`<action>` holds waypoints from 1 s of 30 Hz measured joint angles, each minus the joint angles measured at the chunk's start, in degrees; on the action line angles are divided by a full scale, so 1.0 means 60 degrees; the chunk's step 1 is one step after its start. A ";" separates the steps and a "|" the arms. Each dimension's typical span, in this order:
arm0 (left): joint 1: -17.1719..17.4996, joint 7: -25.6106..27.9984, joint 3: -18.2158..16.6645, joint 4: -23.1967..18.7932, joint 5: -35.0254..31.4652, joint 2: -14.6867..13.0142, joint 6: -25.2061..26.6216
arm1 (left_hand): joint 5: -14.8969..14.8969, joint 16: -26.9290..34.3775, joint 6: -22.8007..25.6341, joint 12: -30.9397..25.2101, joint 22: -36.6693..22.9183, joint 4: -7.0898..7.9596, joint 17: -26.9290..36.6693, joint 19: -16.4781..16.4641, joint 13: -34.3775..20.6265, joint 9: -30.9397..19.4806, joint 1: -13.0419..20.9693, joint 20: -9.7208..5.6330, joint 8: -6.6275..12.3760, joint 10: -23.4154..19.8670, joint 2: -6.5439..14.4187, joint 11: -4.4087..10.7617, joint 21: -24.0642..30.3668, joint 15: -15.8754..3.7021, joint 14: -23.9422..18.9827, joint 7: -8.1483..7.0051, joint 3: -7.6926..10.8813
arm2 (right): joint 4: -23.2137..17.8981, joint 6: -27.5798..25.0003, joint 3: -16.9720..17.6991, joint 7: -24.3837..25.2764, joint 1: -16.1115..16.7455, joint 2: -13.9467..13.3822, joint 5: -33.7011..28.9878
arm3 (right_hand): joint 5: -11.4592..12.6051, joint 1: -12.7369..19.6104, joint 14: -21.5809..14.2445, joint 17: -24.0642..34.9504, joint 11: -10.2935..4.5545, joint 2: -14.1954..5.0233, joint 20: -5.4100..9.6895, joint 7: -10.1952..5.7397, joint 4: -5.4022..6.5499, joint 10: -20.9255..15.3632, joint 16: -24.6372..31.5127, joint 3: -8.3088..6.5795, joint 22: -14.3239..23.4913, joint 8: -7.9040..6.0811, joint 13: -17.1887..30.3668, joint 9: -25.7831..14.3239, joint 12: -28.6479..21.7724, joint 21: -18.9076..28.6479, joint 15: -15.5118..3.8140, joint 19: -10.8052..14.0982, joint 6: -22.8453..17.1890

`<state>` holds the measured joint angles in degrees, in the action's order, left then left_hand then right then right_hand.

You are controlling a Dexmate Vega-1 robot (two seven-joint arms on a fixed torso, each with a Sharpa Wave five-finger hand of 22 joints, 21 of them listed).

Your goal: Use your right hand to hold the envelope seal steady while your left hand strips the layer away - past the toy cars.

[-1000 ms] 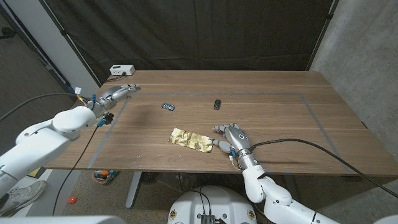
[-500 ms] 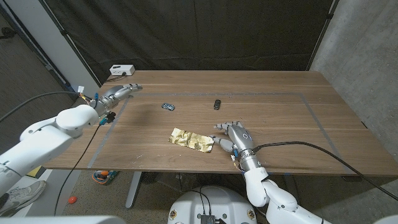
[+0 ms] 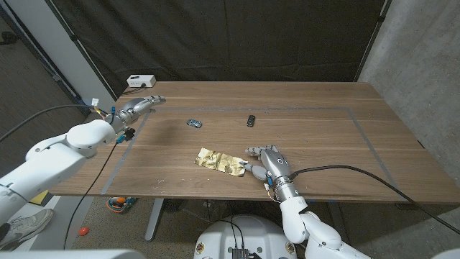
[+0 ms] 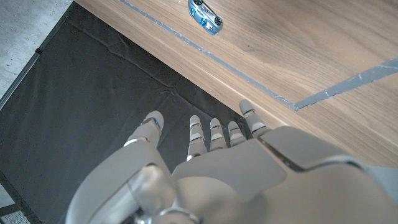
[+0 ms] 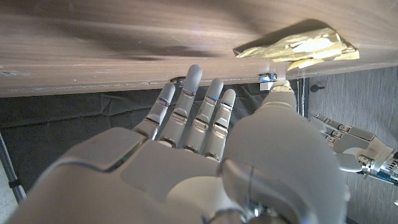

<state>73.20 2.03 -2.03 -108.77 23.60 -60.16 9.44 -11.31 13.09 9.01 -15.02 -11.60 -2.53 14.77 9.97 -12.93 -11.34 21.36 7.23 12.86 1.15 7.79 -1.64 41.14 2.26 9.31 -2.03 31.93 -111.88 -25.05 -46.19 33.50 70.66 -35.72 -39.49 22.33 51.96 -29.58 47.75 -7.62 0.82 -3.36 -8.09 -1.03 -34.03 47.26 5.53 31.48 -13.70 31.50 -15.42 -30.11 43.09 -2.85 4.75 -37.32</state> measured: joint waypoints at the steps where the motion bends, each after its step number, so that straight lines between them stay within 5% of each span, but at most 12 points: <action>1: -0.0014 -0.0005 0.0013 0.0007 0.0006 -0.0003 -0.0018 | 0.0000 0.0000 0.0000 0.0000 0.0000 0.0000 0.0000 0.0000 0.0000 0.0000 0.0000 0.0000 0.0000 0.0000 0.0000 0.0000 0.0000 0.0000 0.0000 0.0000 0.0000 | 0.0023 -0.0018 -0.0024 -0.0002 0.0002 0.0012 -0.0012 | 0.0000 -0.0001 0.0029 0.0000 -0.0026 -0.0001 0.0000 0.0000 -0.0001 0.0035 0.0000 -0.0001 0.0000 0.0009 0.0000 0.0028 0.0000 0.0000 -0.0001 0.0000 0.0000; 12: -0.0322 -0.0059 0.0322 0.0116 0.0084 -0.0071 -0.0217 | 0.0000 0.0000 0.0036 0.0036 0.0001 0.0064 -0.0001 0.0000 0.0001 0.0000 0.0001 0.0000 0.0000 0.0031 0.0000 0.0032 0.0000 -0.0052 0.0053 -0.0036 0.0014 | 0.0206 -0.0366 -0.0173 -0.0051 0.0011 0.0089 -0.0118 | 0.0075 0.0063 0.1342 -0.0039 0.0353 -0.0066 -0.0191 -0.0219 -0.0093 0.1201 -0.0223 0.0012 0.0047 0.0009 -0.0018 0.0178 0.0369 0.0000 0.0054 -0.0536 -0.0298; 30: -0.0560 0.0085 0.0587 0.0192 0.0212 -0.0045 -0.0594 | 0.0000 0.0000 0.0088 0.0036 0.0001 0.0104 -0.0001 -0.0052 0.0002 0.0001 -0.0111 -0.0052 0.0000 0.0051 -0.0036 0.0053 0.0000 -0.0052 0.0052 -0.0088 -0.0027 | 0.0548 -0.0980 -0.0489 -0.0390 -0.0276 0.0098 -0.0355 | 0.0201 0.0277 0.1814 -0.0077 0.0465 -0.0279 -0.0208 -0.0253 -0.0217 0.1451 -0.0304 0.0022 0.0133 -0.0032 -0.0137 0.0265 0.0516 0.0059 0.0093 -0.0888 -0.0548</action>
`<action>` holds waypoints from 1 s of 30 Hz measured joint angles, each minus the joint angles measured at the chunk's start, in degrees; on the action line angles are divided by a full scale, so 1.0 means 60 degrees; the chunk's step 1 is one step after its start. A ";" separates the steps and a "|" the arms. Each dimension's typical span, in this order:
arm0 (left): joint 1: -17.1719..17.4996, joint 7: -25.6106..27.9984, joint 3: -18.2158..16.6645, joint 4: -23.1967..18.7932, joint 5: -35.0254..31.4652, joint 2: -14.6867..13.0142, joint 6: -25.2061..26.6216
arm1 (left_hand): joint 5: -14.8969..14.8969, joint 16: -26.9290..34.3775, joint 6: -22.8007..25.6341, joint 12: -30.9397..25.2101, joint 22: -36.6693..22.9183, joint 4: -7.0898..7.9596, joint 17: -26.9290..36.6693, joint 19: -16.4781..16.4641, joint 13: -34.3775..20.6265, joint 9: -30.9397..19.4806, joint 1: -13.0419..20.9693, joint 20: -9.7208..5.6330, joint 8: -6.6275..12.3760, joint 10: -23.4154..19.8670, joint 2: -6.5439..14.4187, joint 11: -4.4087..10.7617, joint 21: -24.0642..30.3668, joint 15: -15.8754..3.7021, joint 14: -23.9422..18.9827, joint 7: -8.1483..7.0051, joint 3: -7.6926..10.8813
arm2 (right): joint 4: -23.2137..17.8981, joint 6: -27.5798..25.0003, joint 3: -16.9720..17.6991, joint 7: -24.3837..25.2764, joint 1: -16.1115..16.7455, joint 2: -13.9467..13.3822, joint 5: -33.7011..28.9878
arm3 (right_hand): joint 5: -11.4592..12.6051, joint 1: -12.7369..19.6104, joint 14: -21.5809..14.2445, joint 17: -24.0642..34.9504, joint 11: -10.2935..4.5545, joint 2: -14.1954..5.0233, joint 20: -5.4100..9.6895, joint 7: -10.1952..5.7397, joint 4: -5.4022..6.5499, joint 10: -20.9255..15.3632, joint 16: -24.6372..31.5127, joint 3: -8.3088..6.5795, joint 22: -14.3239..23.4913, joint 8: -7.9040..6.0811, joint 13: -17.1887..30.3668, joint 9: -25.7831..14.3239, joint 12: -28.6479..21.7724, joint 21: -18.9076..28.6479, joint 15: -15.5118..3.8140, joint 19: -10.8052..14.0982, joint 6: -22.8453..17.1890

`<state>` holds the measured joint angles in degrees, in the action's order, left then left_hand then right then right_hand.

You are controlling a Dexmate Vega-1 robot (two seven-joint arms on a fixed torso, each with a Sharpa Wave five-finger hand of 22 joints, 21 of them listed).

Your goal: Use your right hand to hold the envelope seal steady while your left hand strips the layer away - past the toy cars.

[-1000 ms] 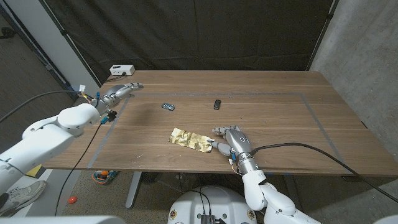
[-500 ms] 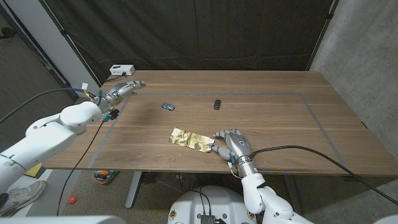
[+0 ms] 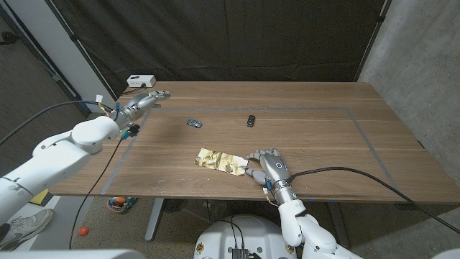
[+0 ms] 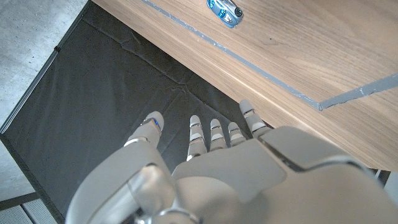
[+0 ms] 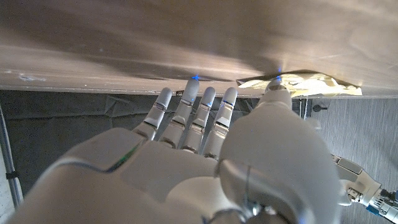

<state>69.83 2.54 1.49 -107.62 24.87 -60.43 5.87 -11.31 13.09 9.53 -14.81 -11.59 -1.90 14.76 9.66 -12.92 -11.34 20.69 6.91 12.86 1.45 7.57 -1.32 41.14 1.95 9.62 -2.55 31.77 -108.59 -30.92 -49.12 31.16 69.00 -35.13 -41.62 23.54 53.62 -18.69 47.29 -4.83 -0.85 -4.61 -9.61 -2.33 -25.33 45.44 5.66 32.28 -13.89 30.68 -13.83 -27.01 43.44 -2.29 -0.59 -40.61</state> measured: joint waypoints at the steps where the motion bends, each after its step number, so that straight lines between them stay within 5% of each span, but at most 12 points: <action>1: -0.0002 0.0007 0.0002 0.0000 0.0004 0.0003 -0.0008 | 0.0000 0.0000 0.0000 0.0000 0.0000 0.0000 0.0000 0.0000 0.0000 0.0000 0.0000 0.0000 0.0000 0.0000 0.0000 0.0000 0.0000 0.0000 0.0000 0.0000 0.0000 | 0.0026 -0.0018 -0.0013 -0.0017 -0.0016 0.0003 -0.0004 | 0.0000 0.0092 0.0011 -0.0015 0.0000 0.0010 0.0000 -0.0001 -0.0036 0.0000 0.0000 -0.0036 0.0000 -0.0036 -0.0020 0.0000 0.0000 0.0000 -0.0011 0.0000 -0.0063; 9: -0.0026 0.0085 0.0024 0.0012 0.0070 0.0042 -0.0103 | 0.0000 0.0000 -0.0053 0.0034 0.0000 0.0039 -0.0001 0.0000 0.0000 0.0000 -0.0039 0.0000 -0.0075 0.0104 -0.0039 0.0035 0.0000 0.0000 0.0000 -0.0053 -0.0040 | 0.0246 -0.0157 -0.0182 -0.0193 -0.0225 0.0016 -0.0030 | 0.0038 0.0842 0.0048 -0.0126 -0.0143 -0.0328 0.0001 -0.0053 -0.0370 -0.0144 -0.0011 -0.0372 0.0115 -0.0183 -0.0091 0.0114 0.0000 0.0185 -0.0048 0.0001 -0.0591; 17: 0.0102 0.0181 -0.0064 0.0015 0.0120 0.0050 -0.0173 | 0.0000 0.0000 -0.0123 0.0076 0.0000 0.0039 0.0049 0.0001 0.0001 0.0000 -0.0076 0.0001 -0.0142 0.0188 -0.0002 0.0052 0.0000 0.0001 0.0000 -0.0122 -0.0040 | 0.0399 -0.0244 -0.0366 -0.0468 -0.0482 0.0004 -0.0103 | -0.0380 0.2520 -0.0189 -0.0948 -0.0586 -0.1055 0.0151 -0.0298 -0.1187 -0.0590 -0.0481 -0.1313 0.0405 -0.0237 -0.0205 0.0335 -0.0024 0.0816 -0.0166 0.0049 -0.1420; 20: 0.0261 0.0243 -0.0208 -0.0011 0.0157 0.0050 -0.0188 | 0.0000 0.0000 -0.0178 0.0076 0.0000 0.0099 0.0049 0.0001 0.0001 0.0000 -0.0092 0.0000 -0.0149 0.0240 -0.0018 0.0000 0.0000 0.0001 -0.0001 -0.0169 -0.0039 | 0.0518 -0.0251 -0.0430 -0.0521 -0.0592 0.0038 -0.0122 | -0.0895 0.2691 -0.0371 -0.0957 -0.0879 -0.1077 0.0315 -0.0314 -0.1135 -0.1282 -0.0336 -0.1516 0.0529 -0.0431 -0.0207 0.0459 -0.0286 0.1187 -0.0335 0.0109 -0.2155; 24: 0.0461 0.0309 -0.0384 -0.0040 0.0165 0.0055 -0.0198 | 0.0000 0.0000 -0.0281 0.0076 0.0000 0.0109 0.0028 0.0001 0.0001 0.0000 -0.0113 0.0001 -0.0149 0.0276 -0.0040 0.0038 0.0000 0.0001 -0.0001 -0.0203 -0.0029 | 0.0701 -0.0239 -0.0491 -0.0520 -0.0721 0.0120 -0.0128 | -0.1210 0.2674 -0.0563 -0.0910 -0.1165 -0.0984 0.0414 -0.0320 -0.1015 -0.2056 -0.0109 -0.1524 0.0619 -0.0905 -0.0222 0.0460 -0.0548 0.1608 -0.0472 0.0210 -0.2160; 30: 0.0626 0.0343 -0.0574 -0.0036 0.0173 0.0109 -0.0233 | 0.0000 0.0000 -0.0316 0.0076 0.0000 0.0109 0.0021 0.0001 0.0001 0.0000 -0.0113 0.0001 -0.0203 0.0343 -0.0040 0.0000 -0.0036 0.0001 -0.0001 -0.0168 -0.0029 | 0.0997 0.0023 -0.0517 -0.0404 -0.0862 0.0248 0.0006 | -0.1407 0.2662 -0.0715 -0.0958 -0.1364 -0.0877 0.0517 -0.0340 -0.0965 -0.2429 -0.0149 -0.1581 0.0587 -0.0926 -0.0122 0.0541 -0.0742 0.1809 -0.0625 0.0314 -0.2181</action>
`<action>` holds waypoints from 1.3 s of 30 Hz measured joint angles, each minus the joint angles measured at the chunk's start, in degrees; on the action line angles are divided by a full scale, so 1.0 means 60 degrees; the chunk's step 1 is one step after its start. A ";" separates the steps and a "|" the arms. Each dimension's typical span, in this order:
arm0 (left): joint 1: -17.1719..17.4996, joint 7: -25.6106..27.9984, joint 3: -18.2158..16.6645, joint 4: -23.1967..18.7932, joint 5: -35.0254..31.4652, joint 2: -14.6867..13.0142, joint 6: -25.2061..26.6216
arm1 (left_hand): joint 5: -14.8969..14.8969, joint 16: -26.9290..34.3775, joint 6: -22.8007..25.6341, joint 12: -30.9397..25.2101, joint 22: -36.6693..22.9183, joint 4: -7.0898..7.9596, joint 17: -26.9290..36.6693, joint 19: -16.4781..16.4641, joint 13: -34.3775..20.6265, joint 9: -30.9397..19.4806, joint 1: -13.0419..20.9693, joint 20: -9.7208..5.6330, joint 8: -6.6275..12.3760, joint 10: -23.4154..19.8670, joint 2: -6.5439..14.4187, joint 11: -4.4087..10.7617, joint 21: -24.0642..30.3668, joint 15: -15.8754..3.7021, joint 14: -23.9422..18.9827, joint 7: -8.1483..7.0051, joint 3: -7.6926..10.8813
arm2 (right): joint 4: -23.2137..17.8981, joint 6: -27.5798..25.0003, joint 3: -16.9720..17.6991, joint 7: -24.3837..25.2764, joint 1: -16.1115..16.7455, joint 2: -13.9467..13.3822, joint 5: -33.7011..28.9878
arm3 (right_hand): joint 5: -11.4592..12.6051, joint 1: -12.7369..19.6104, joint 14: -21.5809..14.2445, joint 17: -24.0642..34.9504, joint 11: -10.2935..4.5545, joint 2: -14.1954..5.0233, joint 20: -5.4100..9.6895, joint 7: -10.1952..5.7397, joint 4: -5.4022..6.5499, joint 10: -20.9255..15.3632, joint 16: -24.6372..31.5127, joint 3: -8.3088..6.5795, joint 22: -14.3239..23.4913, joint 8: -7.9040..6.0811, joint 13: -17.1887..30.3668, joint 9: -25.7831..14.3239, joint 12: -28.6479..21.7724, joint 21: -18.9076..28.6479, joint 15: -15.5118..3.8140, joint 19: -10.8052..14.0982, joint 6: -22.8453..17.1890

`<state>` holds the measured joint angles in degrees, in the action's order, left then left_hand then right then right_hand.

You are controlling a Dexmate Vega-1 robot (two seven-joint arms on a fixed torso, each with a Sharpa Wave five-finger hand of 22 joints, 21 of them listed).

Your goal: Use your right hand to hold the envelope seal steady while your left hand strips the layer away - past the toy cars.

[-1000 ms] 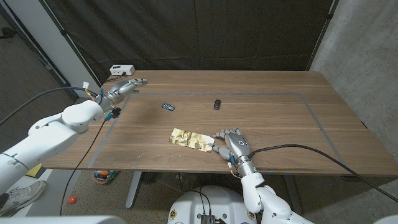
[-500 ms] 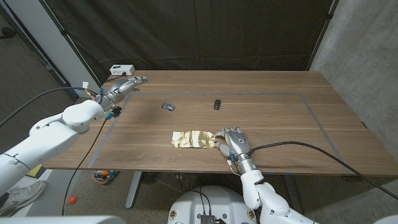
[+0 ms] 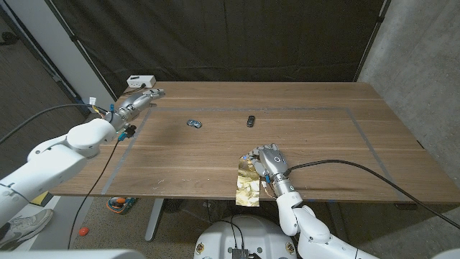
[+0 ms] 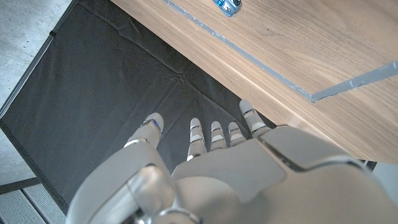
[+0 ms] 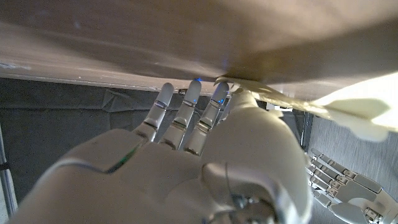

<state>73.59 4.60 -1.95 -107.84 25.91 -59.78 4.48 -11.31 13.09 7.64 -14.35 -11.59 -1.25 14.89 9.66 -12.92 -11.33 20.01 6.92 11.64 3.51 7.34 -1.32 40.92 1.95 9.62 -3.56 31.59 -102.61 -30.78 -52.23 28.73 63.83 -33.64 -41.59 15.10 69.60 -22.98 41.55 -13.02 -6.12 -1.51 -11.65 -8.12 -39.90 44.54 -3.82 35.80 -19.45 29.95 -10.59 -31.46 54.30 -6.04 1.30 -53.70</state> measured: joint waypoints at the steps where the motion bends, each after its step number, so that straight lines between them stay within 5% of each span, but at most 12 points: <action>1: 0.0000 0.0000 -0.0001 0.0005 0.0000 0.0003 -0.0002 | 0.0000 0.0000 -0.0015 0.0000 0.0000 0.0000 0.0000 0.0000 -0.0024 0.0000 0.0000 0.0000 -0.0019 0.0000 0.0000 0.0000 -0.0023 0.0000 0.0000 0.0015 0.0000 | 0.0021 0.0035 0.0000 0.0038 -0.0003 0.0008 0.0024 | -0.0025 0.0000 -0.0002 -0.0056 -0.0022 0.0000 0.0000 0.0000 -0.0010 -0.0022 -0.0051 -0.0038 -0.0034 -0.0028 0.0000 -0.0001 -0.0001 0.0038 -0.0003 0.0000 0.0000; 5: -0.0049 -0.0057 0.0008 0.0125 0.0002 0.0047 -0.0026 | 0.0000 0.0000 -0.0066 0.0000 0.0000 0.0000 0.0000 0.0000 -0.0047 0.0000 0.0000 0.0000 -0.0019 0.0036 0.0000 0.0036 -0.0024 0.0000 0.0000 -0.0035 0.0000 | 0.0361 0.0463 0.0100 0.0587 -0.0013 0.0206 0.0344 | -0.0238 0.0165 -0.0410 -0.0182 0.0146 0.0165 0.0121 0.0083 -0.0083 -0.0433 -0.0199 -0.0264 -0.0191 -0.0034 0.0056 -0.0018 -0.0116 0.0145 -0.0099 0.0121 -0.0389; 8: -0.0167 -0.0132 0.0116 0.0238 0.0005 0.0084 -0.0073 | 0.0000 -0.0075 -0.0117 0.0043 0.0000 0.0000 0.0000 0.0000 -0.0047 0.0000 0.0000 0.0000 -0.0019 0.0035 0.0000 0.0036 -0.0024 0.0000 0.0000 0.0016 0.0000 | 0.0731 0.0940 0.0309 0.1217 0.0017 0.0485 0.0615 | -0.0272 0.0250 -0.1185 -0.0133 0.0200 0.0251 0.0190 0.0167 -0.0092 -0.0651 -0.0229 -0.0412 -0.0300 -0.0033 0.0121 -0.0035 -0.0229 0.0221 0.0462 0.0191 -0.1301; 10: -0.0251 -0.0157 0.0189 0.0304 0.0005 0.0102 -0.0082 | 0.0000 -0.0075 -0.0117 0.0065 0.0000 0.0000 0.0001 0.0000 -0.0047 0.0000 0.0000 0.0000 -0.0019 0.0038 0.0000 0.0034 -0.0024 0.0000 0.0000 0.0016 0.0000 | 0.0877 0.1330 0.0387 0.1824 0.0033 0.0603 0.0798 | -0.0273 0.0235 -0.1365 -0.0103 0.0168 0.0236 0.0237 0.0666 -0.0135 -0.0682 -0.0258 -0.0472 -0.0350 -0.0034 0.0097 -0.0037 -0.0230 0.0222 0.0578 0.0238 -0.1965; 19: -0.0601 -0.0329 0.0518 0.0577 0.0005 0.0152 -0.0220 | 0.0000 -0.0075 -0.0151 0.0065 0.0000 -0.0002 0.0001 0.0000 -0.0047 0.0000 -0.0001 0.0000 -0.0019 0.0098 0.0002 -0.0029 -0.0024 0.0034 0.0034 0.0051 0.0002 | 0.2162 0.2618 0.1419 0.4114 0.0363 0.1974 0.0874 | -0.0273 -0.0049 -0.1685 -0.0032 0.0223 0.0151 0.0213 0.0795 -0.0108 -0.0773 -0.0330 -0.0660 -0.0568 -0.0027 0.0167 -0.0044 -0.0236 0.0411 0.0498 0.0472 -0.1924; 22: -0.0677 -0.0344 0.0591 0.0637 0.0006 0.0153 -0.0238 | 0.0000 -0.0075 -0.0151 0.0065 0.0000 0.0003 0.0001 0.0000 -0.0047 -0.0042 -0.0038 0.0000 -0.0019 0.0103 0.0038 -0.0034 -0.0024 0.0034 0.0035 0.0051 -0.0003 | 0.2177 0.2833 0.1683 0.4388 0.0476 0.2099 0.0886 | -0.0461 -0.0574 -0.1625 0.0068 0.0376 0.0205 0.0122 0.0938 0.0052 -0.0326 -0.0426 -0.0659 -0.0690 0.0315 0.0168 -0.0370 0.0015 0.0491 0.0481 0.0400 -0.1349; 26: -0.0783 -0.0353 0.0691 0.0730 0.0006 0.0152 -0.0293 | 0.0000 -0.0075 -0.0186 0.0065 0.0000 0.0063 0.0027 0.0036 -0.0046 -0.0046 -0.0038 0.0036 -0.0019 0.0103 0.0038 -0.0034 -0.0023 0.0034 0.0034 0.0086 0.0015 | 0.1682 0.3077 0.1950 0.4304 0.0685 0.1894 0.1119 | -0.0605 -0.2086 -0.0854 0.0304 0.0727 0.0415 -0.0029 0.0993 0.0628 0.0480 -0.0481 -0.0163 -0.0912 0.0865 0.0103 -0.0340 0.0456 0.0558 0.0540 0.0123 -0.0119; 30: -0.0885 -0.0363 0.0774 0.0824 0.0008 0.0152 -0.0341 | 0.0000 -0.0075 -0.0185 0.0065 0.0000 0.0063 0.0027 0.0036 -0.0046 -0.0046 -0.0038 0.0036 -0.0019 0.0102 0.0038 -0.0034 -0.0023 0.0068 0.0068 0.0086 0.0015 | 0.1150 0.3007 0.2043 0.3750 0.0816 0.1497 0.1308 | -0.0373 -0.2809 -0.0254 0.0157 0.0909 0.0836 -0.0141 0.0824 0.0938 0.1138 -0.0774 0.0147 -0.1025 0.1161 -0.0014 -0.0315 0.0826 0.0557 0.0566 -0.0072 0.0513; 39: -0.1208 -0.0464 0.1068 0.1127 0.0035 0.0214 -0.0567 | 0.0000 -0.0075 -0.0185 0.0065 0.0000 0.0063 0.0027 0.0036 -0.0045 -0.0046 -0.0037 0.0036 -0.0019 0.0123 0.0038 -0.0056 -0.0023 0.0068 0.0068 0.0086 0.0015 | -0.0450 0.2463 0.2081 0.1732 0.0903 0.0298 0.1535 | 0.0281 -0.3182 0.0516 -0.0532 0.1217 0.1090 -0.0236 0.0644 0.0999 0.2064 -0.1579 0.0428 -0.1190 0.1341 -0.0300 -0.0232 0.1452 0.0557 0.0615 -0.0389 0.1312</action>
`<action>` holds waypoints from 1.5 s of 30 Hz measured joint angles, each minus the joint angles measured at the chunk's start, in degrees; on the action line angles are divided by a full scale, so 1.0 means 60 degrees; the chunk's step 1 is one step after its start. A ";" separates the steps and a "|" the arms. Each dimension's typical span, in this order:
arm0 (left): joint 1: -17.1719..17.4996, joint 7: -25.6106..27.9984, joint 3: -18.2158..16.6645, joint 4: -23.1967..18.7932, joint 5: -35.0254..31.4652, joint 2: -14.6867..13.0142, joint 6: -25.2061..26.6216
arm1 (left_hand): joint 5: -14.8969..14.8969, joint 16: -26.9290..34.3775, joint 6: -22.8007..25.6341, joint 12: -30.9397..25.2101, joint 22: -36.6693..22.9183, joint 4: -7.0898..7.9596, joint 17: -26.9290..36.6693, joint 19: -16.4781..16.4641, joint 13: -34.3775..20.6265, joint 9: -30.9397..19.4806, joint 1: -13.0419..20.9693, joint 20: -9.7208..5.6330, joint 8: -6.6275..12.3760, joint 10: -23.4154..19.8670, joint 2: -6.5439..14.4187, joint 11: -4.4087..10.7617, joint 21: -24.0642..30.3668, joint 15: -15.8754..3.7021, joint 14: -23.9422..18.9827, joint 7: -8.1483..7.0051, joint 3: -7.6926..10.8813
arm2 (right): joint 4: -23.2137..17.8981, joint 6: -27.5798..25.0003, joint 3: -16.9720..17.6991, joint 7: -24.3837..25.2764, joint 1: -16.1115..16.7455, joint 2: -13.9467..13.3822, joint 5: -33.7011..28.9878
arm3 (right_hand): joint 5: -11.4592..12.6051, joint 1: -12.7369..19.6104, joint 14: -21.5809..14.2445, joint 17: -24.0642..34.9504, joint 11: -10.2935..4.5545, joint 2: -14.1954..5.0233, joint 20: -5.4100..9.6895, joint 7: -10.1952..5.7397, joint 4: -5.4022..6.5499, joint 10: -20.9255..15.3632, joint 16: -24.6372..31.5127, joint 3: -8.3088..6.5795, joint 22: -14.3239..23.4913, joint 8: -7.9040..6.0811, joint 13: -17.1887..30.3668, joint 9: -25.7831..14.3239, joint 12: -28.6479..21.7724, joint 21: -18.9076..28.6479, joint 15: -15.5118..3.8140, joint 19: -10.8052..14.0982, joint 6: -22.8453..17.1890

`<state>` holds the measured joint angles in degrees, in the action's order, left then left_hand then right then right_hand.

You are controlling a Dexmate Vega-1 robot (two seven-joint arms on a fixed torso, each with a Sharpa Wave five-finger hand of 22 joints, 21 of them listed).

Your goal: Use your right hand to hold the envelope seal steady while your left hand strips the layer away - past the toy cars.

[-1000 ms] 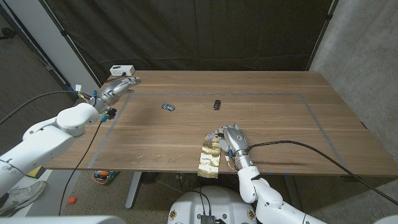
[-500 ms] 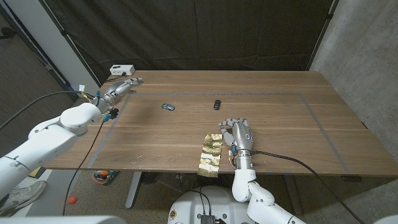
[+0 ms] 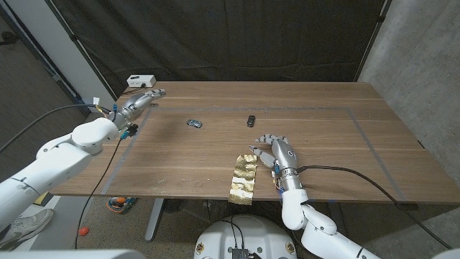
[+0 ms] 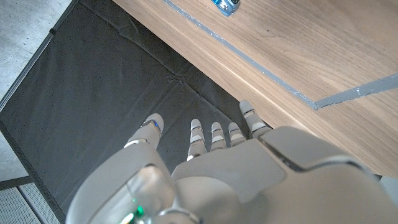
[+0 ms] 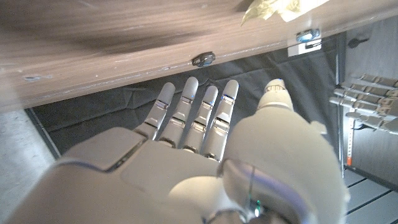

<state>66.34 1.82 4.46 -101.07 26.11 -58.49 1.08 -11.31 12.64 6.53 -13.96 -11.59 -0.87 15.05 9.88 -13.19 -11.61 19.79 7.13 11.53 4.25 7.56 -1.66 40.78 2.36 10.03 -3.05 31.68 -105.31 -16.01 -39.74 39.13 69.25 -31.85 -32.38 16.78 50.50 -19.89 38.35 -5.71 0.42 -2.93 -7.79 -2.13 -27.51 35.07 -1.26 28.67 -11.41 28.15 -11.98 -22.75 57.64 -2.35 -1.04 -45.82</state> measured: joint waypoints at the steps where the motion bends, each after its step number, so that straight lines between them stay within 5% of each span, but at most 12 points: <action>1: -0.0036 -0.0011 0.0032 0.0043 0.0004 0.0014 -0.0046 | 0.0000 0.0000 0.0000 0.0000 0.0000 0.0015 0.0000 0.0000 0.0000 0.0000 0.0000 0.0000 0.0000 0.0018 0.0000 -0.0018 0.0000 0.0000 0.0000 0.0000 0.0016 | -0.0217 -0.0086 -0.0007 -0.0343 -0.0025 -0.0195 0.0016 | 0.0051 0.0010 0.0037 -0.0045 -0.0010 0.0004 -0.0007 -0.0013 -0.0017 0.0077 -0.0048 -0.0017 -0.0004 0.0047 -0.0036 0.0000 0.0041 0.0000 -0.0007 -0.0025 0.0079; 9: -0.0136 -0.0028 0.0159 0.0232 0.0062 0.0059 -0.0218 | 0.0000 0.0000 0.0001 0.0000 0.0000 0.0038 0.0000 -0.0034 0.0001 0.0000 -0.0041 0.0033 0.0000 0.0030 0.0041 -0.0030 0.0000 0.0036 -0.0036 0.0000 0.0038 | -0.0895 -0.0227 -0.0124 -0.1795 -0.0306 -0.0908 0.0149 | 0.0526 0.0621 0.0582 -0.0360 0.0233 -0.0332 -0.0074 -0.0188 -0.0308 0.0690 -0.0379 -0.0309 -0.0133 0.0136 -0.0216 0.0046 0.0443 0.0000 0.0002 -0.0298 0.0793; 16: -0.0084 0.0053 0.0163 0.0283 0.0138 0.0059 -0.0338 | 0.0000 0.0000 0.0039 0.0000 0.0000 0.0037 -0.0001 -0.0034 0.0001 0.0000 -0.0051 0.0033 0.0000 0.0029 0.0052 -0.0030 0.0000 0.0036 -0.0036 -0.0038 0.0038 | -0.1330 -0.0408 -0.0306 -0.3126 -0.0699 -0.1473 0.0164 | 0.0527 0.1036 0.0895 -0.0530 0.0449 -0.0627 -0.0125 -0.0202 -0.0583 0.1160 -0.0559 -0.0584 -0.0220 0.0182 -0.0291 0.0046 0.0733 -0.0001 0.0007 -0.0483 0.1543; 22: -0.0063 0.0098 0.0163 0.0308 0.0166 0.0052 -0.0385 | 0.0000 0.0000 0.0039 0.0000 0.0001 0.0037 -0.0001 -0.0034 0.0001 0.0000 -0.0051 0.0033 0.0000 0.0063 0.0051 0.0005 0.0000 0.0035 -0.0036 -0.0038 0.0038 | -0.1588 -0.0704 -0.0436 -0.4038 -0.0962 -0.1775 0.0004 | 0.0527 0.1036 0.1131 -0.0598 0.0558 -0.0627 -0.0180 -0.0235 -0.0581 0.1422 -0.0686 -0.0583 -0.0308 0.0182 -0.0312 0.0045 0.0897 -0.0001 0.0004 -0.0606 0.2018; 45: -0.0028 0.0228 0.0183 0.0295 0.0238 0.0019 -0.0442 | 0.0000 0.0000 0.0142 0.0000 0.0001 0.0071 0.0000 -0.0034 -0.0008 0.0001 -0.0053 0.0033 0.0072 0.0062 0.0047 0.0004 0.0000 0.0035 -0.0036 -0.0140 0.0072 | -0.2096 -0.1139 -0.0867 -0.6124 -0.1593 -0.2441 -0.0649 | 0.0407 0.1035 0.1592 -0.0680 0.0659 -0.0627 -0.0313 -0.0483 -0.0703 0.2002 -0.0871 -0.0651 -0.0485 0.0074 -0.0359 0.0088 0.1148 -0.0075 0.0022 -0.0980 0.2081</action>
<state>66.17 3.19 5.56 -99.30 27.54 -58.38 -1.58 -11.31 12.64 7.38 -13.96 -11.59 -0.45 15.05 9.68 -13.23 -11.60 19.47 7.33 11.97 4.63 7.85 -1.63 40.79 2.56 9.81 -3.89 32.11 -117.89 -22.84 -44.94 2.38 59.69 -46.50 -36.27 19.23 56.71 -10.33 34.27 -1.76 -3.34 -4.81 -10.68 -6.35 -15.50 29.85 -5.16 25.75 -10.96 26.00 -11.45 -15.87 57.19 -2.22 -6.92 -33.34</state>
